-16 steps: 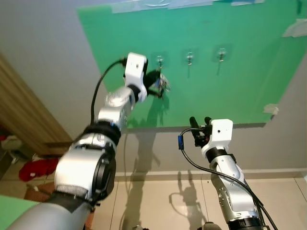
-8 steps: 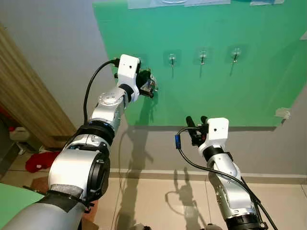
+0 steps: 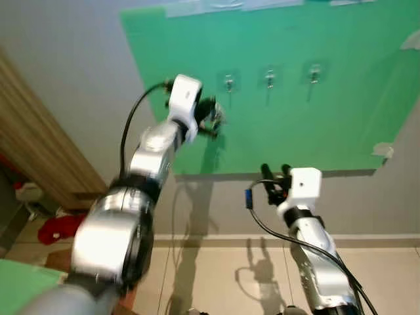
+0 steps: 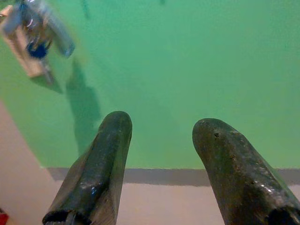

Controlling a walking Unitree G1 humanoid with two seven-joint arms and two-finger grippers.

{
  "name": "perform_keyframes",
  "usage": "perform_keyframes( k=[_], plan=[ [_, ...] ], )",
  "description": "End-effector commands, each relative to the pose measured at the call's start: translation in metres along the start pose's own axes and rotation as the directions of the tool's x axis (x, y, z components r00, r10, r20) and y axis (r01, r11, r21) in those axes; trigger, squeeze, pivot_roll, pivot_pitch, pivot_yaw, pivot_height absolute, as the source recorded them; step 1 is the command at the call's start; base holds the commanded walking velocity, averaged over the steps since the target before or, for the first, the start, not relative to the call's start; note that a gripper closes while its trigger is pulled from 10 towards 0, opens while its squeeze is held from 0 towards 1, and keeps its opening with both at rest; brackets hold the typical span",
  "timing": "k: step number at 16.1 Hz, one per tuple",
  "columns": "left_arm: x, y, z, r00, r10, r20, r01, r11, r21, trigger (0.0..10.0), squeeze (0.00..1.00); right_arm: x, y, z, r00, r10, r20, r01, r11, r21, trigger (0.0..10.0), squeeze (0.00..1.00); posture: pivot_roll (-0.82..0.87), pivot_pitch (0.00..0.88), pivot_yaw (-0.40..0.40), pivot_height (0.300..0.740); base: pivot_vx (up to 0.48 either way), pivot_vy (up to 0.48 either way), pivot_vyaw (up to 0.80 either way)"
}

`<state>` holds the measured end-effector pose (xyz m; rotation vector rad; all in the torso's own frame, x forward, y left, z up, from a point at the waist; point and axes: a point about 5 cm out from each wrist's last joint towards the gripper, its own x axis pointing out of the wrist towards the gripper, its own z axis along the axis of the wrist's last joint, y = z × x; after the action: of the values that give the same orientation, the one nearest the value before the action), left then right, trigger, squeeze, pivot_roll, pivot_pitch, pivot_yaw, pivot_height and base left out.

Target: Hang keys on a hook

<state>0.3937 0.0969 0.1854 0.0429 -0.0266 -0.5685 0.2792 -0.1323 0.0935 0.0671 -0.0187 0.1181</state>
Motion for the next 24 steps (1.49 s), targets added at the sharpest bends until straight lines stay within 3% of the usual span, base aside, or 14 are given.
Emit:
perform_keyframes(
  k=[1,5,7,9,10,12,18,24],
  plan=[
    [-0.009,-0.004,0.002,0.999,-0.046,0.018,0.046,0.999,0.003,0.0,0.0,0.0,0.001,0.005,1.0,-0.003,0.017,0.003,1.0,0.023,10.0,0.0,-0.26,0.0,0.209,0.707,0.0,0.0,0.0],
    [-0.042,-0.023,0.003,0.994,-0.058,0.092,0.059,0.998,-0.002,0.0,0.0,0.001,-0.003,0.009,1.0,0.013,0.01,-0.013,1.0,0.027,10.0,0.0,-0.18,0.0,0.146,0.707,0.0,0.0,0.0],
    [-0.09,-0.016,-0.025,0.997,0.041,0.072,-0.051,0.989,0.139,0.0,0.0,-0.001,-0.009,0.016,1.0,-0.021,0.02,0.02,0.998,0.06,10.0,0.0,-0.14,0.0,0.109,0.707,0.0,0.0,0.0],
    [-0.119,-0.017,-0.034,0.996,0.078,0.044,-0.083,0.988,0.127,0.0,0.0,-0.007,-0.014,0.018,0.999,-0.046,0.026,0.044,0.996,0.077,10.0,0.0,-0.13,0.0,0.091,0.707,0.0,0.0,0.0],
    [-0.128,-0.026,-0.026,0.994,0.085,0.062,-0.089,0.994,0.061,0.0,0.0,-0.012,-0.016,0.015,0.999,-0.05,0.011,0.049,0.997,0.055,10.0,0.0,-0.12,0.0,0.087,0.707,0.0,0.0,0.0],
    [-0.125,-0.037,-0.018,0.993,0.07,0.092,-0.072,0.997,0.016,0.0,0.0,-0.013,-0.015,0.013,0.999,-0.042,0.002,0.042,0.999,0.032,10.0,0.0,-0.13,0.0,0.086,0.707,0.0,0.0,0.0],
    [-0.12,-0.049,0.008,0.986,0.028,0.167,-0.039,0.997,0.062,0.0,0.0,-0.015,-0.011,0.033,0.994,-0.034,0.103,0.036,0.999,-0.021,10.0,0.0,-0.15,0.0,0.102,0.707,0.297,0.0,0.0],
    [-0.119,-0.05,0.005,0.991,0.028,0.13,-0.035,0.998,0.051,0.0,0.0,-0.016,-0.009,0.032,0.995,-0.031,0.095,0.033,0.999,-0.017,10.0,0.0,-0.15,0.0,0.106,0.707,0.389,0.0,0.0]
  ],
)
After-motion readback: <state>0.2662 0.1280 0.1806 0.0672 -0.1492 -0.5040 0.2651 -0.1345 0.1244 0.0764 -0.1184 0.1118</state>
